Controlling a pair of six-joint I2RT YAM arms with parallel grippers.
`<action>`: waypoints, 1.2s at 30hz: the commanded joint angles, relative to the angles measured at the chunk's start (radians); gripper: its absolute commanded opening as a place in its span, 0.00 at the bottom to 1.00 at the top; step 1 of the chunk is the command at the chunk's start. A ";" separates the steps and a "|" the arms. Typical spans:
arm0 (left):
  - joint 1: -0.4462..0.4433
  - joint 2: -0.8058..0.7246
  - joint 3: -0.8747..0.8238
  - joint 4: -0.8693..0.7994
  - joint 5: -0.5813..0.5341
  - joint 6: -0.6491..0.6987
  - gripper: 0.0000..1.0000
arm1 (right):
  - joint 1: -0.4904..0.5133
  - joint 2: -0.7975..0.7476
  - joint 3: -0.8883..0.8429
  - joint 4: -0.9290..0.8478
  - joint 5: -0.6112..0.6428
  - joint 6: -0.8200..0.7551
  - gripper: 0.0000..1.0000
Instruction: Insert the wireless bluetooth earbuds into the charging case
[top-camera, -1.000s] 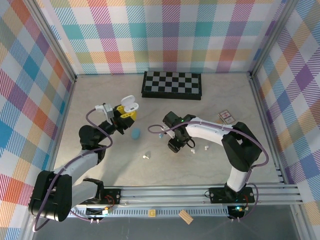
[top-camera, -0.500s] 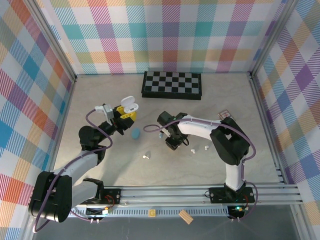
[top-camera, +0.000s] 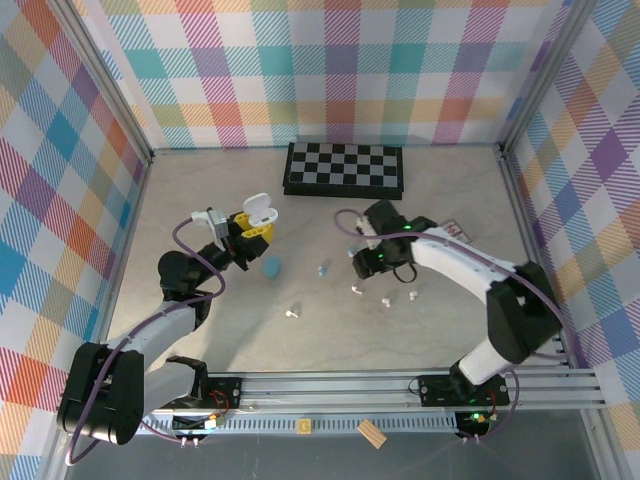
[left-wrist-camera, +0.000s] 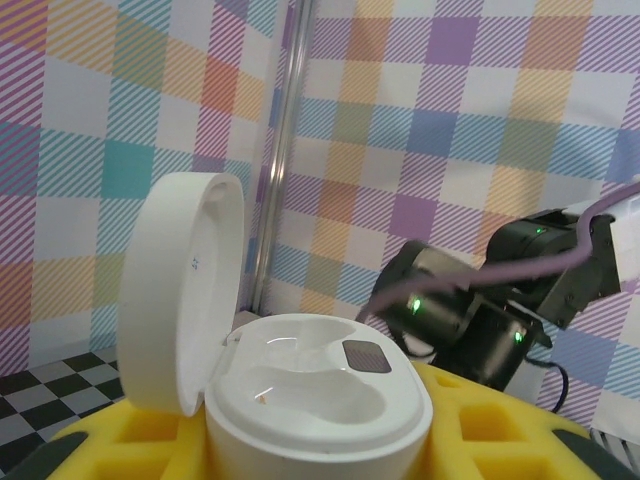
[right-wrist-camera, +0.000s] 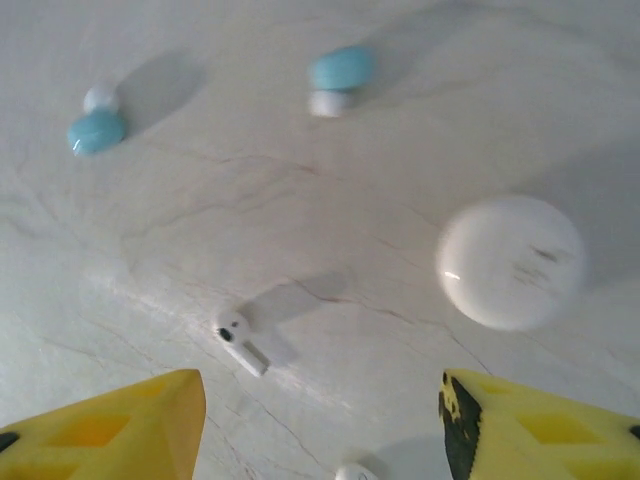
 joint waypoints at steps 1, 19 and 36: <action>-0.007 0.004 0.013 0.039 0.030 0.018 0.35 | -0.106 -0.079 -0.096 0.040 -0.124 0.195 0.63; -0.066 -0.004 0.016 0.004 0.037 0.056 0.35 | -0.376 -0.115 -0.295 0.103 -0.180 0.394 0.62; -0.077 -0.056 0.025 -0.133 0.031 0.140 0.35 | -0.385 -0.086 -0.378 0.195 -0.255 0.509 0.56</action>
